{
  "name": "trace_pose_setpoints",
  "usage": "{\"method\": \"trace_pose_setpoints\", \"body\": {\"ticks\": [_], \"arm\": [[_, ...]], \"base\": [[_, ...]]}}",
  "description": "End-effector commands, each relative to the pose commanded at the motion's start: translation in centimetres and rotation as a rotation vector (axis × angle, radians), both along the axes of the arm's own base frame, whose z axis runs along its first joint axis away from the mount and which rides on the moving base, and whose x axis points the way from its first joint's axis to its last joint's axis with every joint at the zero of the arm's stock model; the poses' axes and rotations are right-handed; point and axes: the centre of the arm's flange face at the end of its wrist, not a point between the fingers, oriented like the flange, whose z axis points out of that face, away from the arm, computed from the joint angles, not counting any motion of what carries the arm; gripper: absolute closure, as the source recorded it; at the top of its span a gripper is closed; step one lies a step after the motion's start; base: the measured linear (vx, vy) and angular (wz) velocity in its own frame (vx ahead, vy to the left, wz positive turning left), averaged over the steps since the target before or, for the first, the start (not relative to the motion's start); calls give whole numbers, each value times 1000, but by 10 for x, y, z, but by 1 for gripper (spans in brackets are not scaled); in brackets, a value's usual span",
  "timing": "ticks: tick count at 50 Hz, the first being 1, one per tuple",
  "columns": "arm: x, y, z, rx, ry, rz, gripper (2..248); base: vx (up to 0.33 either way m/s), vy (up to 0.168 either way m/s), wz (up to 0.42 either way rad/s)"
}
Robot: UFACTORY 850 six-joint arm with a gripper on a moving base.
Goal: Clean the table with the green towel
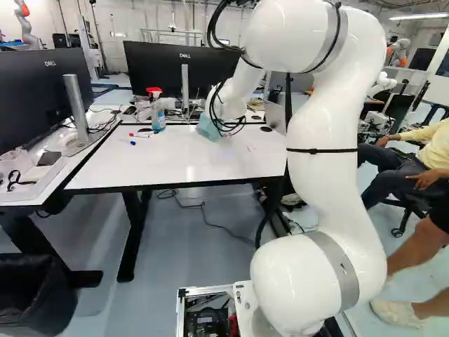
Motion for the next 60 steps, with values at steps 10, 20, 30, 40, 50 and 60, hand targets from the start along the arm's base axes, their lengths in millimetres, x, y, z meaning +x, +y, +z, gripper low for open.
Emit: {"method": "trace_pose_setpoints", "body": {"ticks": [10,20,30,40,50,60], "arm": [[4,-5,-12,-2,17,-8,217],[6,-5,-24,-4,35,-9,217],[8,-5,-37,-6,52,-9,217],[8,-5,-38,-6,54,-9,217],[7,-5,-38,-7,61,-9,217],[6,-5,-41,-9,91,-8,217]], "base": [[0,0,0],[0,0,0],[0,0,0],[0,0,0],[0,0,0],[0,0,0]]}}
